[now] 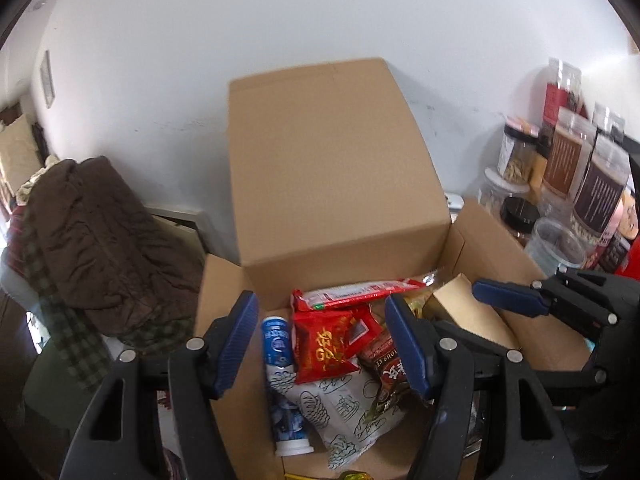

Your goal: Organize snacks

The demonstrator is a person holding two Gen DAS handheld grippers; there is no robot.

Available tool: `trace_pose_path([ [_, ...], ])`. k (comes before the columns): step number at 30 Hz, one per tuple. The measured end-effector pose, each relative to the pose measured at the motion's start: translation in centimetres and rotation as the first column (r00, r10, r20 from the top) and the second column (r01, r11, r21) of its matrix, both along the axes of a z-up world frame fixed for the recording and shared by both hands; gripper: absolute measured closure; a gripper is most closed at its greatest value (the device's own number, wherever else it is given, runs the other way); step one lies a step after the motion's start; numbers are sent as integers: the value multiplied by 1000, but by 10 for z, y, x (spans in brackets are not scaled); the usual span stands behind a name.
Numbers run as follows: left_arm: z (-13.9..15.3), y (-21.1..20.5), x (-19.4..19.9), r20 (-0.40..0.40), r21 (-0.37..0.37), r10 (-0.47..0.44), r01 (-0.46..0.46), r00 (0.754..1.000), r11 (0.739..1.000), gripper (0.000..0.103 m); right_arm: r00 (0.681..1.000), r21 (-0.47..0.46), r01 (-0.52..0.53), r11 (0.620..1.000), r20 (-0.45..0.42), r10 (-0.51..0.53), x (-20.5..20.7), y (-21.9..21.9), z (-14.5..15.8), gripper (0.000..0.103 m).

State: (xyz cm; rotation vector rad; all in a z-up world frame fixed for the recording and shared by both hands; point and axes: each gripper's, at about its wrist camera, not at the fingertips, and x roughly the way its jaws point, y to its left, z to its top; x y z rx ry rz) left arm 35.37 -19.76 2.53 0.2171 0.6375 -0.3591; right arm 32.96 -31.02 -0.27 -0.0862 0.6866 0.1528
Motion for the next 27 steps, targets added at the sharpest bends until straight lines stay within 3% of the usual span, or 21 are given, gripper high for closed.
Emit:
trace_pose_path([
  [8,38,12,-33,52,-15,17,-16,999,1000,38,998,6,17,1000,62,-17,-28,4,33,62],
  [19,91,32,-102,134,-70,28,-18,991,997,37,981,-9,55,998,188,-52,-103,13,98,62],
  [22,99,40,-126,157,-80,34,-21,987,997,37,973,-5,63,998,221,-61,-127,16,110,55],
  [27,107,52,-162,169,-104,49,-32,984,994,36,961,-2,82,997,266,-79,-169,21,125,51],
])
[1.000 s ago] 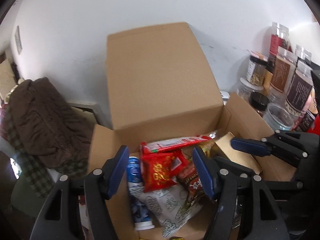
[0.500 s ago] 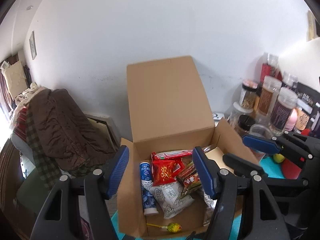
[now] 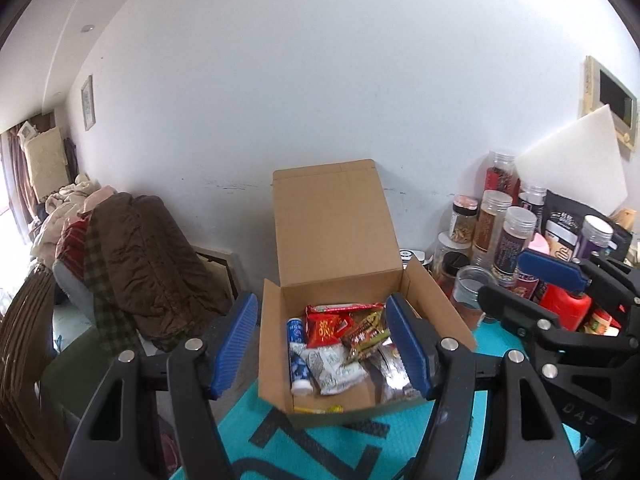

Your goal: Organize snacks

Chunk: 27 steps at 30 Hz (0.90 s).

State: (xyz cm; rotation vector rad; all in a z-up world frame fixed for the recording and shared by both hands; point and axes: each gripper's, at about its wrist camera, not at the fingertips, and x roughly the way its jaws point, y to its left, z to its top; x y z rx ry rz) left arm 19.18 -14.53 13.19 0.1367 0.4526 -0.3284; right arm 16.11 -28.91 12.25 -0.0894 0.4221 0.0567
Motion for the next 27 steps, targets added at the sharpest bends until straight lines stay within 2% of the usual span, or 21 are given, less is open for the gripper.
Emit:
trace_pose_path([
  [5,2,14,-34,10,-18,9,-9,1000,1000,29,999,13,4,1000,32,-5,-38,8,4,40],
  [12,-6,36,-75,4,-36,29,-29,1000,999,28,999,28,9,1000,37,-10,-84,22,-4,26],
  [14,-10,43,-87,8,-37,46,-46,999,998,25,999,34,12,999,35,-13,-95,26,-8,24],
  [20,-22,57,-114,7,-18,93,-93,996,996,25,1000,50,3,999,11,-3,-120,37,-24,23],
  [27,-37,64,-133,-21,-18,96,-96,995,995,25,1000,79,1,997,-22,1,-138,45,-43,23],
])
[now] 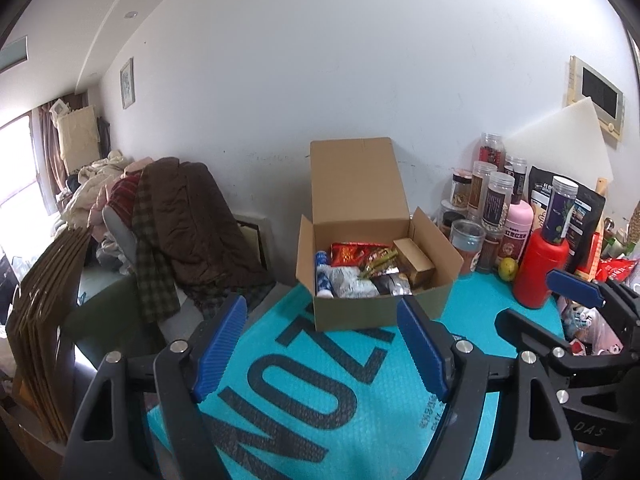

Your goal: Organize snacks

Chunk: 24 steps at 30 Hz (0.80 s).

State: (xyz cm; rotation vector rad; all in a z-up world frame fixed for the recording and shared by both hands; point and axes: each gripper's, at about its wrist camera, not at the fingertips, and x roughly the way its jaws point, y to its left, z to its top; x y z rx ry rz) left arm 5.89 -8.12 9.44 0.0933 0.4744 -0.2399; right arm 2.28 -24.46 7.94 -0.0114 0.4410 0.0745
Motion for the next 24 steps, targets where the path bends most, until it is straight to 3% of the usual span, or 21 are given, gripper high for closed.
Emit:
trace_pose_path([
  [11,-20,6,-18,-33,-12,34,-35,999,999,25,999,0,-18,1000,-31,18,-16,7,-21,23],
  [24,-21,14,-24,-32,-17,90,-90,995,996,25,995,2,-91,996,-36,91,-12,15,-26,23],
])
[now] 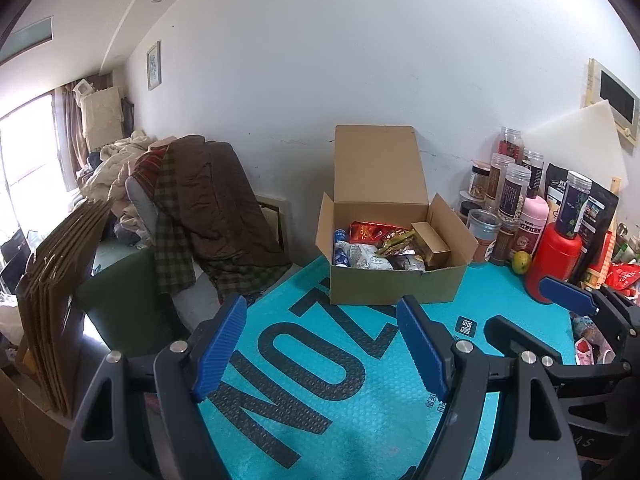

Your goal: Organize snacks

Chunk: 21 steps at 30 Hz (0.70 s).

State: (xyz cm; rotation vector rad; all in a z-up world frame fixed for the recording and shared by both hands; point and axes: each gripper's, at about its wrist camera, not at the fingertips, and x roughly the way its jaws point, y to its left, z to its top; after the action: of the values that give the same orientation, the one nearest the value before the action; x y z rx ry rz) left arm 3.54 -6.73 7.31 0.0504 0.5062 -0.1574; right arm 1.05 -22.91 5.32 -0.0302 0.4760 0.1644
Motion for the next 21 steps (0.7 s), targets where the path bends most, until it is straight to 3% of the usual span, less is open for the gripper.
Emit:
trace_pose_path([
  [11,-6,-4,-2,-15,14,20,-20,1000,1000,25,999,-3,-48,999,-4,48,3,3,-3,23],
  [21,-7,-15,-5,-13,23,0,1,1000,1000,25,1000,18,-19,1000,-8,19,2,-11,-5,23],
])
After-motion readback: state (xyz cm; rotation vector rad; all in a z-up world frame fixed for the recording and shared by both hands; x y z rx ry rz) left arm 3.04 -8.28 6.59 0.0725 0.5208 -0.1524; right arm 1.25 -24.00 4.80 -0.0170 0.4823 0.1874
